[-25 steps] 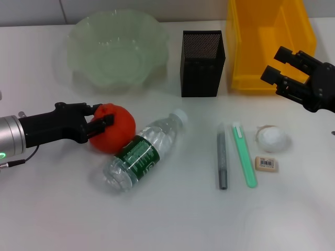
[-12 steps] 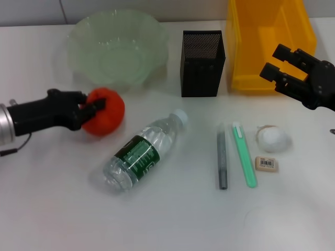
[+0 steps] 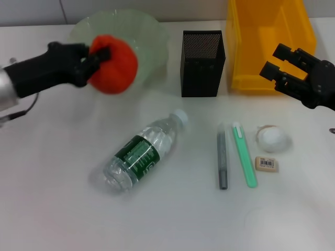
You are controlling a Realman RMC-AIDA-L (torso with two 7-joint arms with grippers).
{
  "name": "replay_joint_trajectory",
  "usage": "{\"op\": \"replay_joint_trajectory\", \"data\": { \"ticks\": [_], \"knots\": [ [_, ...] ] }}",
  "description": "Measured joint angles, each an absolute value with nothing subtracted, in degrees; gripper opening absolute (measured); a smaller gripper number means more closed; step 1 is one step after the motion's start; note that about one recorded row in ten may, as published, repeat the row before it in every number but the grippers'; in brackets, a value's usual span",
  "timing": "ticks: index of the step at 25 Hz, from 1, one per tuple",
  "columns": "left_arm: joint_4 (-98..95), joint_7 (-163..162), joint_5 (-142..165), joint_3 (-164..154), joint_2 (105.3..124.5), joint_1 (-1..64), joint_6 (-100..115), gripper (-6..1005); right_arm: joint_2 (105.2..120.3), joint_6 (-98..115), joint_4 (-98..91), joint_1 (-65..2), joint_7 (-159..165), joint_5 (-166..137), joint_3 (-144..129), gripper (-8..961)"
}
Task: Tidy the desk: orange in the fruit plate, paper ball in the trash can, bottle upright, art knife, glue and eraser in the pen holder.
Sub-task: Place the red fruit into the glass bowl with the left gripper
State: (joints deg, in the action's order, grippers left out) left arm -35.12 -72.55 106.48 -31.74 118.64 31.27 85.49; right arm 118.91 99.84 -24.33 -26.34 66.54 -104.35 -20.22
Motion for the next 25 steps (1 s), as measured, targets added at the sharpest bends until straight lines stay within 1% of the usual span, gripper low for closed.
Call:
{"op": "replay_joint_trajectory", "data": {
  "ticks": [7, 11, 16, 18, 21, 25],
  "knots": [
    [-19.4, -54.6, 95.3, -33.1, 119.09, 39.4, 67.1, 64, 118.99, 99.7, -23.3, -26.4, 66.1, -104.7, -21.0, 784],
    [-13.3, -43.4, 90.0, -32.9, 119.18, 43.0, 59.5, 62, 119.00, 99.3, -22.5, -26.1, 66.0, -104.8, -22.0, 784],
    [-7.9, -32.3, 87.3, -32.5, 119.18, 46.1, 53.2, 66, 119.00, 98.4, -22.2, -25.8, 66.0, -104.8, -24.0, 784],
    [-7.1, -30.5, 86.3, -32.4, 119.18, 46.4, 52.7, 68, 119.01, 98.1, -22.1, -25.8, 65.9, -104.8, -24.4, 784],
    [-1.7, -17.2, 78.9, -30.8, 119.18, 47.5, 51.1, 72, 119.00, 97.7, -21.4, -25.7, 65.6, -104.8, -24.7, 784],
    [1.7, -8.1, 76.9, -27.3, 119.18, 48.2, 50.9, 76, 119.01, 98.0, -20.9, -25.3, 65.2, -104.9, -24.8, 784]
  ]
}}
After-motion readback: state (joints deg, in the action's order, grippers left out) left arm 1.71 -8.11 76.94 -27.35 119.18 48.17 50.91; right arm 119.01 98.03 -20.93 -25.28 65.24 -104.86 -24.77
